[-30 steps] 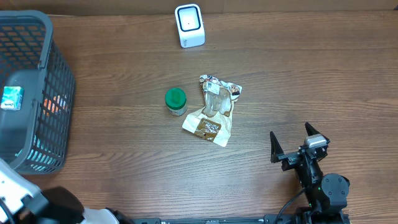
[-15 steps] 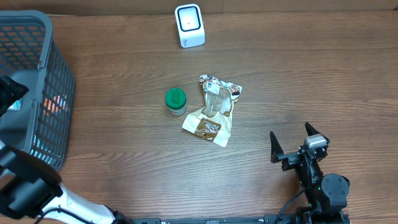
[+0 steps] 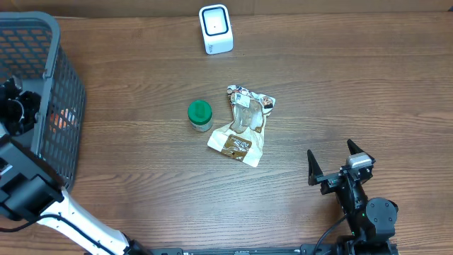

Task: Scan the item barcode
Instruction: 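Move the left gripper back into the basket toward the orange box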

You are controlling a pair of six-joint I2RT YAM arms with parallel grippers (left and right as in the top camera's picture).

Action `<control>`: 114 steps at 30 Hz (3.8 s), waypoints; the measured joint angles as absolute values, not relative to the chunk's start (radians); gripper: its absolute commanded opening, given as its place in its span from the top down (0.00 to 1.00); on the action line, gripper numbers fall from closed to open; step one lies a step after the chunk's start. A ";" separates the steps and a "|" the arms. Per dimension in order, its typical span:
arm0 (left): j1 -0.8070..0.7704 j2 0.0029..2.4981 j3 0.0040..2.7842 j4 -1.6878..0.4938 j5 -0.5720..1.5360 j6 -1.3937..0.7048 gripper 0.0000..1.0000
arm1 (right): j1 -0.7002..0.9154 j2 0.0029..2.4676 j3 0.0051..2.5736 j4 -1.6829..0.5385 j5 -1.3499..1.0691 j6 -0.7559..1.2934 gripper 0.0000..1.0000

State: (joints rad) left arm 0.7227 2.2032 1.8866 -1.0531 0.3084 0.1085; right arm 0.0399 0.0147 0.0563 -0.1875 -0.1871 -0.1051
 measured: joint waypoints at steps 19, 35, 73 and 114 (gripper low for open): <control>0.675 2.203 1.837 -1.017 0.201 0.109 0.50 | 0.040 0.015 0.056 -0.187 -0.187 -0.105 0.00; 0.673 2.186 1.721 -0.881 0.223 0.108 0.90 | 0.040 0.015 0.056 -0.187 -0.187 -0.105 0.00; 0.646 1.358 1.806 -0.988 0.247 -0.264 0.95 | 0.040 0.015 0.056 -0.187 -0.187 -0.104 0.00; 0.707 2.039 1.807 -1.026 0.141 0.139 0.23 | 0.040 0.015 0.056 -0.187 -0.187 -0.104 0.00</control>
